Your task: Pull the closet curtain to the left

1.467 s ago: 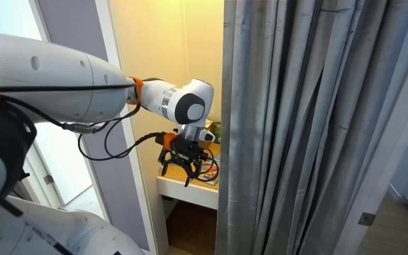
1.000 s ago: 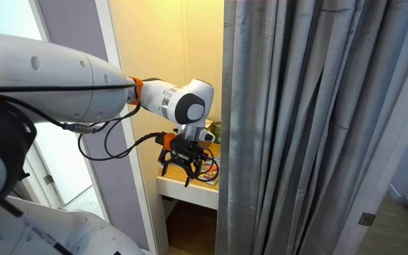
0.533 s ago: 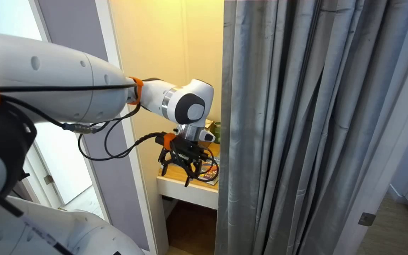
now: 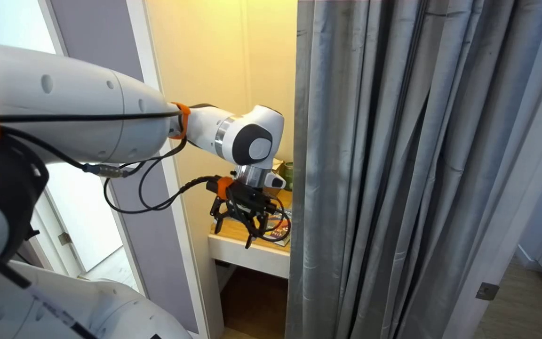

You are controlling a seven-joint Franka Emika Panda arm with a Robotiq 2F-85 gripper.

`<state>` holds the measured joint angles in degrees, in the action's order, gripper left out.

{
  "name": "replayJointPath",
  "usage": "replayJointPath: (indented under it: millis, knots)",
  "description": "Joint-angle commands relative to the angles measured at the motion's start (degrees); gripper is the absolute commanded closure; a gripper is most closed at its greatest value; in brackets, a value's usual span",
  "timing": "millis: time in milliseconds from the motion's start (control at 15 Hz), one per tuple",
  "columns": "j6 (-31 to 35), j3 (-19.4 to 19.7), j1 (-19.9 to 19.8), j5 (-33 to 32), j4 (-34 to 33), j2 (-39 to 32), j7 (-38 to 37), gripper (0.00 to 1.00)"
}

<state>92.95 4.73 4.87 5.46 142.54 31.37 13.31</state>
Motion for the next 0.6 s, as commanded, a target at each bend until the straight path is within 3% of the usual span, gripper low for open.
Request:
replayJointPath:
  millis: [0,267,533]
  knots:
    - [-0.1,-0.76,-0.87,0.31,-0.07,-0.06,0.34,0.0]
    - [-1.15,-1.34,-0.91,1.24,-1.79,-1.16,-2.06,0.0]
    - [-5.19,-8.42,-1.08,3.61,-9.91,0.28,-20.62,0.0]
